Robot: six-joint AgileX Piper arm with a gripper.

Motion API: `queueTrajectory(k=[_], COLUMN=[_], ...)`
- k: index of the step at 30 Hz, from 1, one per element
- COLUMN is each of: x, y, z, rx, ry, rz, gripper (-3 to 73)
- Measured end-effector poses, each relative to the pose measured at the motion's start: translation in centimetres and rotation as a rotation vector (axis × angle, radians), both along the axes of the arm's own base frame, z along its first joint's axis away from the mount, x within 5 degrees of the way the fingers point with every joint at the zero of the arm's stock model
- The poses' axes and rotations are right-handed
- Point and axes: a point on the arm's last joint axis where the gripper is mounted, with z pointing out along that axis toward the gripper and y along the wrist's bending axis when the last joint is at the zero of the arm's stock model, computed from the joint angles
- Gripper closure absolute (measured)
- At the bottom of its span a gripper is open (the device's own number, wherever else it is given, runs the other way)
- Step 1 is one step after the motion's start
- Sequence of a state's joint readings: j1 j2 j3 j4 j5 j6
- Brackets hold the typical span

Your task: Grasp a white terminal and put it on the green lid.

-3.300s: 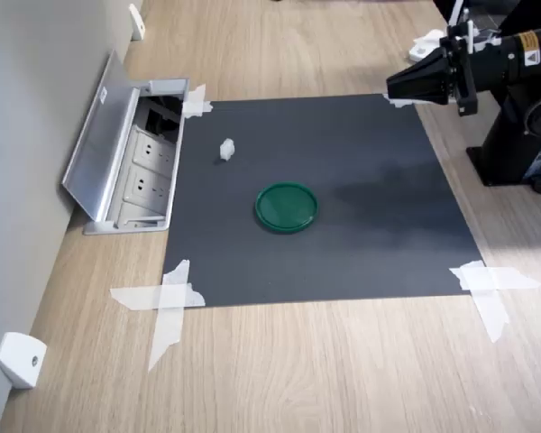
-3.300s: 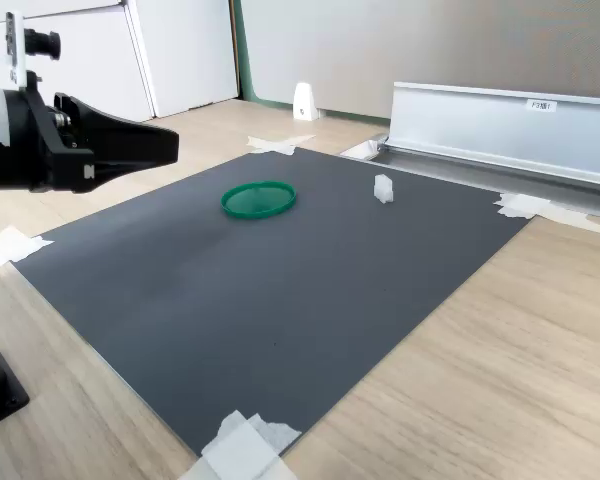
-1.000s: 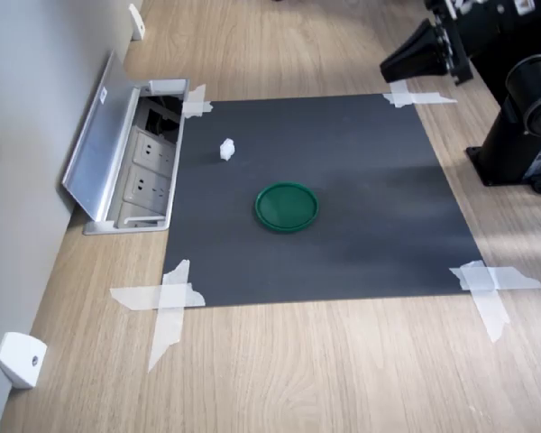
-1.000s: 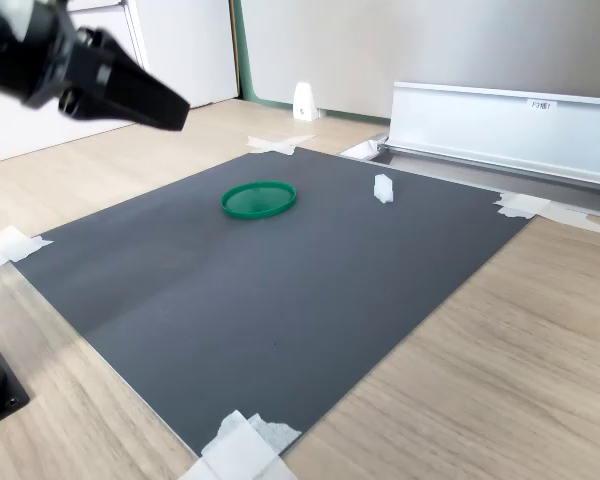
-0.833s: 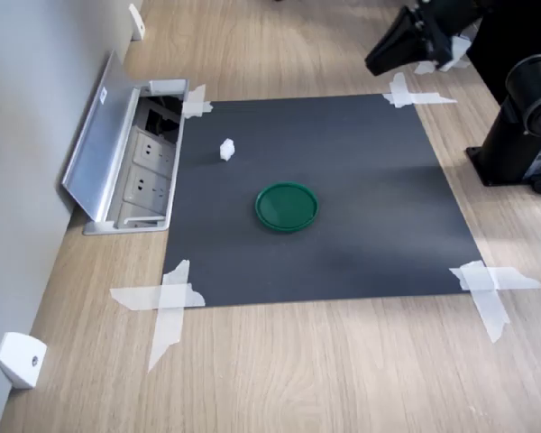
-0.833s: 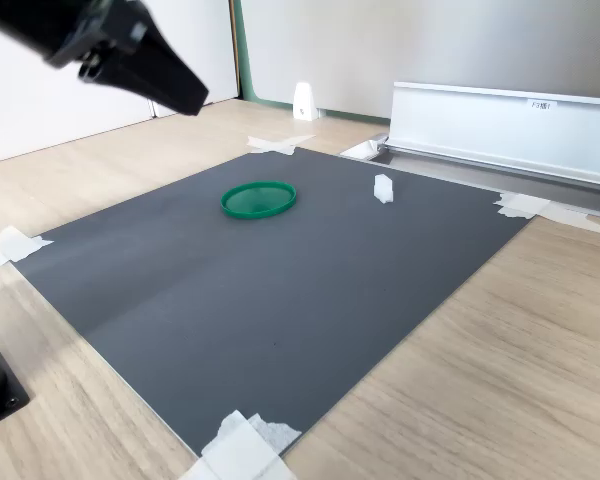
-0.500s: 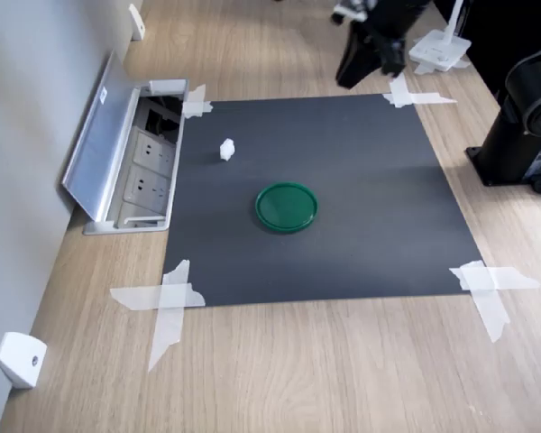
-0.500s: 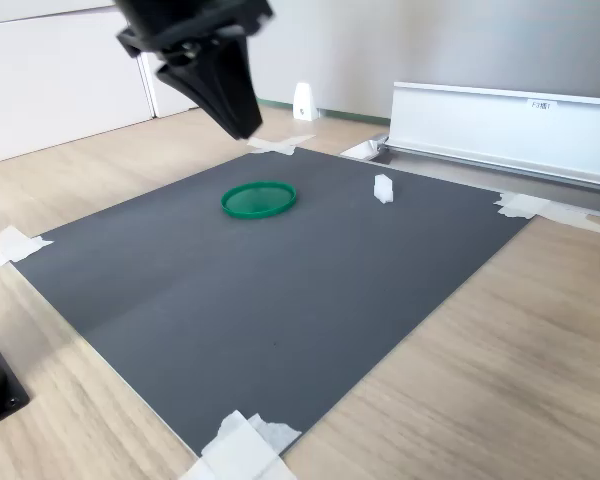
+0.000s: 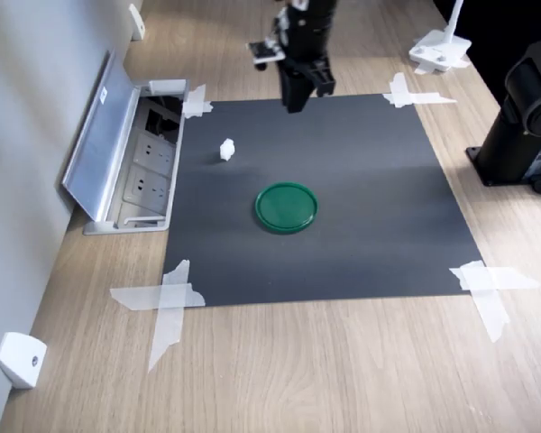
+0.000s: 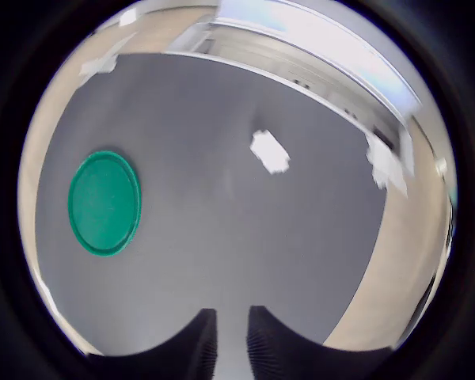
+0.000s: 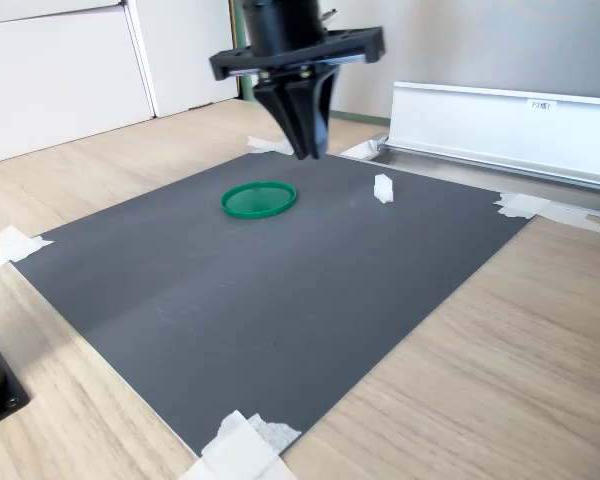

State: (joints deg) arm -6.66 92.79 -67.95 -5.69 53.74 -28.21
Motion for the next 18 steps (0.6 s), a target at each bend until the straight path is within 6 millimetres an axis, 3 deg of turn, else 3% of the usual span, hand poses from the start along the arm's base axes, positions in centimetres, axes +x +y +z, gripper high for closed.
queueTrajectory(k=[5,8,18], x=[2.6,4.1,8.2], y=[-0.3,-0.5,-0.9], z=[-0.2,-0.3,-2.9], rx=[-0.037,-0.059,-0.110], ry=[0.006,0.001,0.037], rz=[0.123,0.178,0.381], gripper=[30.7,24.4,22.2])
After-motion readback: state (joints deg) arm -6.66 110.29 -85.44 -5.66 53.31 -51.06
